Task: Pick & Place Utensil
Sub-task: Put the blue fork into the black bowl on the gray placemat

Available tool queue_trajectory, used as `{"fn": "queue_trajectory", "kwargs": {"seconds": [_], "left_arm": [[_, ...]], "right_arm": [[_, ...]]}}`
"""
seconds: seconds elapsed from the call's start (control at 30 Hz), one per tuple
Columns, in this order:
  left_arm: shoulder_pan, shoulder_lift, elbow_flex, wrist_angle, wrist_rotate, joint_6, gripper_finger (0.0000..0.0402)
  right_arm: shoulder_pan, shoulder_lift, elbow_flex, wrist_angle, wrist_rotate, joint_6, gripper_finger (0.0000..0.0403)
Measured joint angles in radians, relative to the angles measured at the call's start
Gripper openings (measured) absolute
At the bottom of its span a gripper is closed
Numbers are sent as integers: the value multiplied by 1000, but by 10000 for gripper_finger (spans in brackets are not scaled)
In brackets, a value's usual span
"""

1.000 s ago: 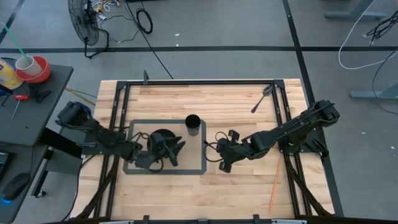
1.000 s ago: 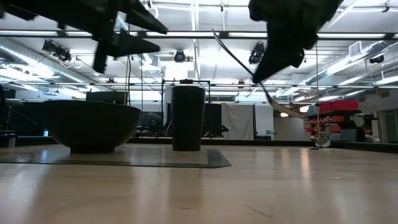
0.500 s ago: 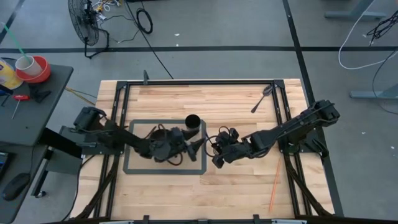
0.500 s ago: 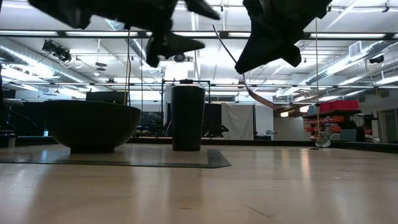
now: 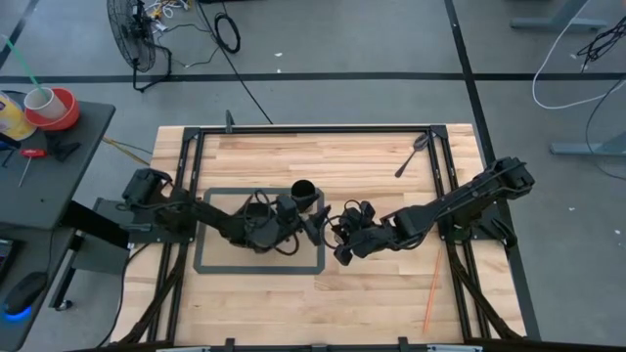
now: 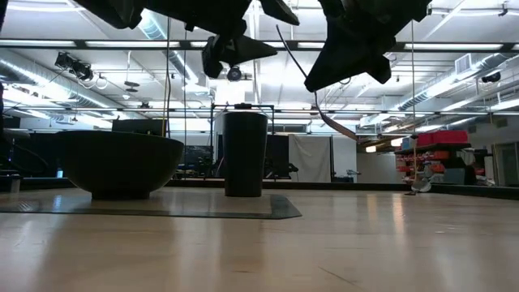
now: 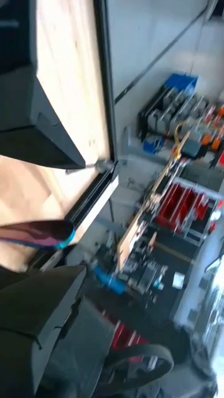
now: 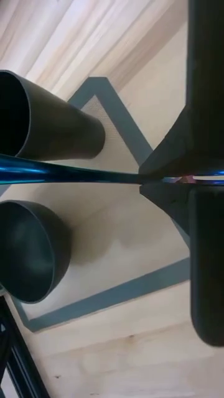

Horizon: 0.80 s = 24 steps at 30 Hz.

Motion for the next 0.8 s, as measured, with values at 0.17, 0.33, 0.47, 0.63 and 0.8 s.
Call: {"fn": "queue_trajectory", "kwargs": {"seconds": [0.17, 0.33, 0.47, 0.63, 0.8], "left_arm": [[30, 0, 0, 0, 99, -40, 238], [31, 0, 0, 0, 87, -39, 178], [28, 0, 0, 0, 78, -39, 109], [29, 1, 0, -3, 72, -2, 20], [29, 0, 0, -3, 75, 22, 15]], "right_arm": [[0, 0, 0, 0, 21, -22, 9], [0, 0, 0, 0, 53, -23, 9], [-5, 0, 0, 0, 52, -23, 9], [-4, 0, 0, 1, 48, -42, 9], [-1, 0, 0, 1, 44, -56, 16]]}}
